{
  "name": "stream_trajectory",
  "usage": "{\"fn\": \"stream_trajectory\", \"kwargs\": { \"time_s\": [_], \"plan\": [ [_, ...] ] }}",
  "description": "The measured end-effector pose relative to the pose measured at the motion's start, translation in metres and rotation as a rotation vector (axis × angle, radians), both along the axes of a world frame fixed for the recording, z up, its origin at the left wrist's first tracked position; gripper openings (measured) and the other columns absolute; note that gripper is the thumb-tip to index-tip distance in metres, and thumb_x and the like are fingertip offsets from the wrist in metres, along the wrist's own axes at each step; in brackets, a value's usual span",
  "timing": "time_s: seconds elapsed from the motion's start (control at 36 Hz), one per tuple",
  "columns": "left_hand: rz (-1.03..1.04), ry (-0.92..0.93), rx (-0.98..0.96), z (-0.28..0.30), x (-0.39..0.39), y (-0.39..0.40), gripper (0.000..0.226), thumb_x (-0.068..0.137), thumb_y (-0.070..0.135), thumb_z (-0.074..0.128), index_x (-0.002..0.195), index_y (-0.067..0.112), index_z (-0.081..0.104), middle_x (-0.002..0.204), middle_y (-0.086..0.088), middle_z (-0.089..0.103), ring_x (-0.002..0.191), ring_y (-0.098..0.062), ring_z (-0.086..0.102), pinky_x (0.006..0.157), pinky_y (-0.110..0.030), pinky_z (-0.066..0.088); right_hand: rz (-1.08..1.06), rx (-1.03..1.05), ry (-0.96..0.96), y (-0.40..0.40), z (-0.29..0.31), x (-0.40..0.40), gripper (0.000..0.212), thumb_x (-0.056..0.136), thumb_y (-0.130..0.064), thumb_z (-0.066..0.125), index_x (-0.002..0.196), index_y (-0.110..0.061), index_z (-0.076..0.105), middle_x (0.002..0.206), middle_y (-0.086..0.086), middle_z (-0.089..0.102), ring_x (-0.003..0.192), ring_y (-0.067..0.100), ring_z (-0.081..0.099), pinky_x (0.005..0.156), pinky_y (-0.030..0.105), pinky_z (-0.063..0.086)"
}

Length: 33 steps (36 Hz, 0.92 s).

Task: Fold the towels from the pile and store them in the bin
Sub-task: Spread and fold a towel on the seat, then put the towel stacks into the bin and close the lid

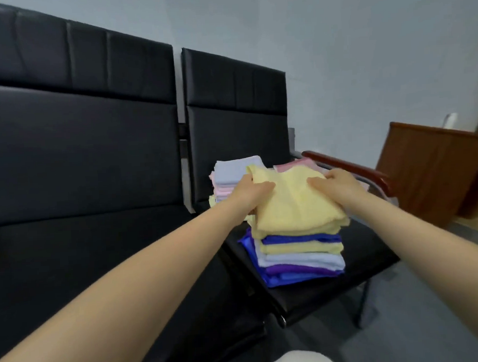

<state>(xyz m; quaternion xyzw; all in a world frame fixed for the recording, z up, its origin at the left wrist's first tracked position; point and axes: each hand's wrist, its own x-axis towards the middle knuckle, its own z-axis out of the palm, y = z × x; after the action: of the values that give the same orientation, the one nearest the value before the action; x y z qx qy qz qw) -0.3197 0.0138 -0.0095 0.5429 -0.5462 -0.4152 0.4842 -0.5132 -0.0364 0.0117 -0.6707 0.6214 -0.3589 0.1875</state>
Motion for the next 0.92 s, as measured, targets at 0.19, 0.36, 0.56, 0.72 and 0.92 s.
{"fn": "stream_trajectory", "kwargs": {
  "time_s": [0.19,0.36,0.56,0.72,0.92],
  "plan": [
    [-0.004,0.126,0.296,-0.056,-0.027,-0.027,0.096,0.082,0.057,0.066,0.152,0.012,0.02,0.147,-0.004,0.042,0.128,-0.026,0.048,0.09,-0.03,0.043,0.069,0.495,-0.228,-0.026,-0.066,-0.044,0.108,0.055,-0.074,0.077,0.141,-0.014,0.049,0.131,0.011,0.061,0.114,0.028,0.06,0.097,0.041,0.049],
    [-0.037,0.222,0.523,-0.079,-0.03,-0.036,0.126,0.046,0.078,0.074,0.15,0.025,0.027,0.149,-0.002,0.038,0.132,-0.028,0.04,0.107,-0.046,0.036,0.228,0.647,-0.537,-0.036,-0.091,-0.051,0.066,0.08,-0.052,0.068,0.129,-0.009,0.058,0.11,0.015,0.072,0.107,0.031,0.066,0.095,0.039,0.051],
    [-0.03,0.221,0.652,-0.093,-0.026,-0.044,0.102,0.061,0.074,0.073,0.137,0.014,0.041,0.135,-0.011,0.047,0.118,-0.033,0.052,0.101,-0.048,0.044,0.189,0.775,-0.527,-0.041,-0.096,-0.059,0.083,0.065,-0.062,0.079,0.129,-0.013,0.058,0.117,0.018,0.069,0.112,0.034,0.064,0.105,0.045,0.045],
    [-0.101,0.429,0.683,-0.094,-0.018,-0.035,0.082,0.057,0.057,0.086,0.12,0.014,0.057,0.115,-0.014,0.063,0.096,-0.032,0.066,0.078,-0.044,0.057,0.209,0.863,-0.566,-0.035,-0.1,-0.06,0.095,0.057,-0.066,0.085,0.133,-0.017,0.056,0.125,0.017,0.066,0.116,0.036,0.063,0.106,0.048,0.044],
    [-0.243,0.458,0.639,-0.101,0.008,-0.022,0.082,0.062,0.062,0.079,0.125,0.013,0.061,0.118,-0.013,0.069,0.111,-0.031,0.065,0.096,-0.043,0.051,0.281,0.778,-0.803,-0.014,-0.112,-0.04,0.069,0.073,-0.051,0.077,0.128,-0.012,0.062,0.119,0.017,0.069,0.114,0.033,0.064,0.102,0.044,0.047]
  ]
}}
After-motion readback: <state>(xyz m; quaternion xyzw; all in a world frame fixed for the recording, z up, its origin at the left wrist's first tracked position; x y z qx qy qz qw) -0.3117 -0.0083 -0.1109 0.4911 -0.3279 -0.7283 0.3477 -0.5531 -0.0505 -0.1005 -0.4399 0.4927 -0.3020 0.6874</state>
